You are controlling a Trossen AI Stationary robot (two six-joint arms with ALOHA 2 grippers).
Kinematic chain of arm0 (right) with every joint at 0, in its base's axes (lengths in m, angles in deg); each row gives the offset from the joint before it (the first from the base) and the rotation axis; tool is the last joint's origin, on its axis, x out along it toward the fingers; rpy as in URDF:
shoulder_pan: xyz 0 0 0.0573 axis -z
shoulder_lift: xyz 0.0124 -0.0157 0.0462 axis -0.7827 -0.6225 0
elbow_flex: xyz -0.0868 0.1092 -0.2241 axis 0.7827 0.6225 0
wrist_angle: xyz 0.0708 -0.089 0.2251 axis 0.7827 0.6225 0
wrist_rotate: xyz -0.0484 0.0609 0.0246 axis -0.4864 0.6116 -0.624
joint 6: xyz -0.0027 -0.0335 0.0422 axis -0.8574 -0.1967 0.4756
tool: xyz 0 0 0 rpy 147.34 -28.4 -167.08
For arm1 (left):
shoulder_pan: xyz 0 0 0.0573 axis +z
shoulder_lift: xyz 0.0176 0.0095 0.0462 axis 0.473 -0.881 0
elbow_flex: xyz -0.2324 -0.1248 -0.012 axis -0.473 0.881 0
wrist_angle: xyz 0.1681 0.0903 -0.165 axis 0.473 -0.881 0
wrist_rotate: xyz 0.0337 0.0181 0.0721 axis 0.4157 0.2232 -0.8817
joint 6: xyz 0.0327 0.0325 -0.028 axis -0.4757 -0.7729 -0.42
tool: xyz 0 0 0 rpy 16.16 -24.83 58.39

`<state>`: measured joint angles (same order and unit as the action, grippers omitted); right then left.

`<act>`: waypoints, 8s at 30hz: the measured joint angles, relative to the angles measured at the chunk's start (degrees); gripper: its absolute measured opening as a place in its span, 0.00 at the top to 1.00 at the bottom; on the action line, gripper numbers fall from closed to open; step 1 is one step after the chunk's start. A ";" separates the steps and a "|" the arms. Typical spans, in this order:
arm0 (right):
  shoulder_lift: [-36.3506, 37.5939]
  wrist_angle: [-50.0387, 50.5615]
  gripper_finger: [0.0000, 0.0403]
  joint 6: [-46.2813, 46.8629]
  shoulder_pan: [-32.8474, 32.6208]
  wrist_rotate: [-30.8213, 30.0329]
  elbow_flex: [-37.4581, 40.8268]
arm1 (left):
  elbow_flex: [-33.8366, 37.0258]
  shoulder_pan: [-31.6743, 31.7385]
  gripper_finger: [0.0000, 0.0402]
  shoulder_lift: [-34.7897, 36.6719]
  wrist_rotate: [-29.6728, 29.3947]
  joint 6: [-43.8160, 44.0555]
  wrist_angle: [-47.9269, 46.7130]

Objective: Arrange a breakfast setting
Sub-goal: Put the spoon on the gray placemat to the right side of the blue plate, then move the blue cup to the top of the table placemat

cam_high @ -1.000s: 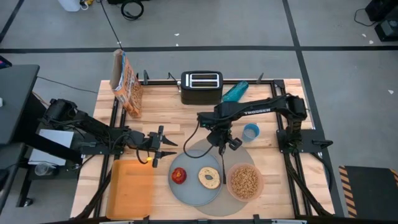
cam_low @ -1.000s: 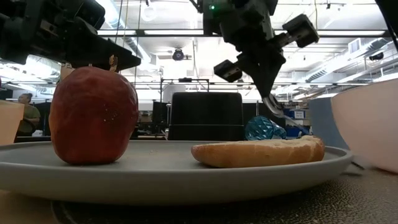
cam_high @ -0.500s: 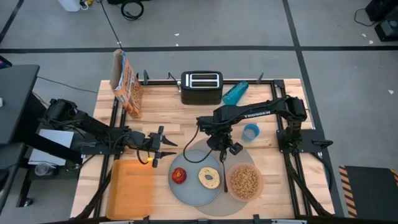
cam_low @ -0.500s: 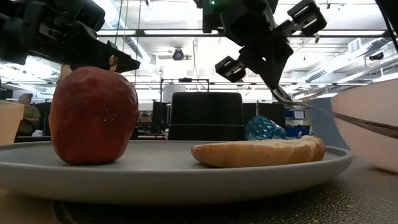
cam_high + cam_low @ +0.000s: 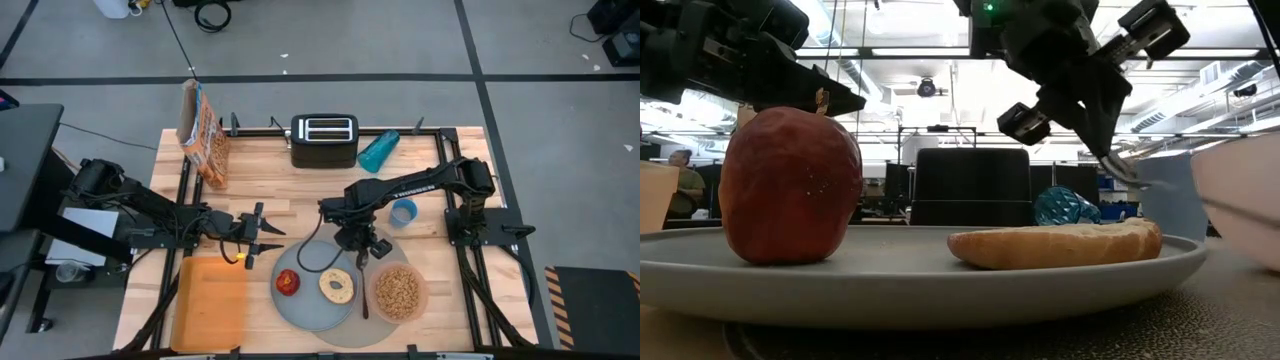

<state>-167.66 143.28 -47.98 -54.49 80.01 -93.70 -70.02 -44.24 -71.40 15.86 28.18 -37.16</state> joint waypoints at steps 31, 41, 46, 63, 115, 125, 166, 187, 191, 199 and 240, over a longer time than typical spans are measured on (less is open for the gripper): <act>8.16 16.77 0.74 16.30 15.40 -35.85 -12.95 | 0.00 0.02 0.60 0.00 0.00 1.07 -0.52; 7.66 6.27 0.59 24.25 28.40 -46.55 -6.89 | 0.00 0.00 0.60 0.00 0.00 1.01 -0.29; 6.69 3.13 0.50 10.41 28.61 -48.20 -3.74 | 0.03 0.02 0.60 0.00 0.00 0.96 -1.53; 6.20 -0.02 0.44 -20.23 37.09 -57.38 -0.26 | 0.04 0.20 0.60 -0.01 -0.02 0.98 -3.56; 3.72 -9.28 0.29 32.73 28.77 -56.92 9.18 | 0.02 0.02 0.60 -0.02 -0.48 -0.40 -6.19; 3.85 -9.95 0.46 32.70 30.69 -56.46 9.22 | 0.02 0.02 0.60 -0.02 -0.48 -0.47 -6.56; 9.51 8.93 0.62 31.93 24.23 -44.13 4.90 | -0.01 0.09 0.60 -0.02 -0.44 -0.44 -1.93; 5.77 18.84 0.36 47.88 20.69 -38.45 3.28 | -8.85 0.46 0.60 -0.55 -3.65 -9.80 -12.88; 2.02 22.48 0.36 48.88 20.82 -40.54 3.30 | -8.85 0.46 0.60 -0.55 -3.65 -10.72 -15.52; 0.26 23.89 0.36 45.92 18.51 -45.04 3.30 | -8.81 0.46 0.60 -0.55 -3.65 -10.91 -19.81; 0.07 25.90 0.59 47.89 18.56 -50.33 9.31 | -8.79 0.39 0.60 -0.55 -3.72 -10.91 -24.96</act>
<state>-167.59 169.18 -0.09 -35.93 29.69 -84.39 -78.80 -43.85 -71.95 12.14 17.27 -62.12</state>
